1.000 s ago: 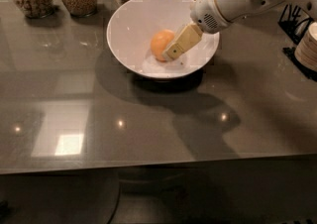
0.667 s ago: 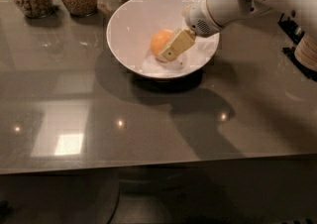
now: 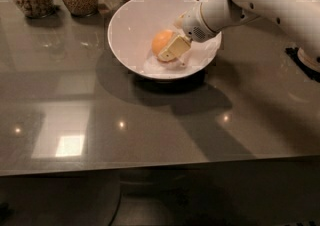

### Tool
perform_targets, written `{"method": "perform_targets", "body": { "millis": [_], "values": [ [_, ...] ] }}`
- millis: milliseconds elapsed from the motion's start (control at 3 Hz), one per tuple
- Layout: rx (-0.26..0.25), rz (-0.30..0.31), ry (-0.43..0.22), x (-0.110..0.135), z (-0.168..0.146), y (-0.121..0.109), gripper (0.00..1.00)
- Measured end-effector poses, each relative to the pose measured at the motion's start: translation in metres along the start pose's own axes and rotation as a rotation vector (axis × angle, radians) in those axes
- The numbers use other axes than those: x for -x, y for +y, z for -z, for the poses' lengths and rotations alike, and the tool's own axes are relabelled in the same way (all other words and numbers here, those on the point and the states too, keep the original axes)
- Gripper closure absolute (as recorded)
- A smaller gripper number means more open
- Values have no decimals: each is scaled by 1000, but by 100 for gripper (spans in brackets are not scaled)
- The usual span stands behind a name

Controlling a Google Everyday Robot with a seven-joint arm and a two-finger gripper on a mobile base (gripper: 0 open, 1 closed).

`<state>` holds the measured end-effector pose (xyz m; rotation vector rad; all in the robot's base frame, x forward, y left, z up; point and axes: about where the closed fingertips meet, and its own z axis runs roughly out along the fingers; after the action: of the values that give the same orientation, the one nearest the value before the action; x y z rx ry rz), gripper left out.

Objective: Pick orange from white bowl

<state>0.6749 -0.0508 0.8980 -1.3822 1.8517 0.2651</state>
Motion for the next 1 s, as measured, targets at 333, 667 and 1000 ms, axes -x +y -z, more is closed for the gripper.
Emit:
{"method": "perform_targets", "body": {
  "millis": [333,667,1000],
  "values": [
    [11,11,12,-5,-14,-6,26],
    [19,15,35,-14,-27,-14,25],
    [25,12,59,-24,-39,-21,26]
  ]
}}
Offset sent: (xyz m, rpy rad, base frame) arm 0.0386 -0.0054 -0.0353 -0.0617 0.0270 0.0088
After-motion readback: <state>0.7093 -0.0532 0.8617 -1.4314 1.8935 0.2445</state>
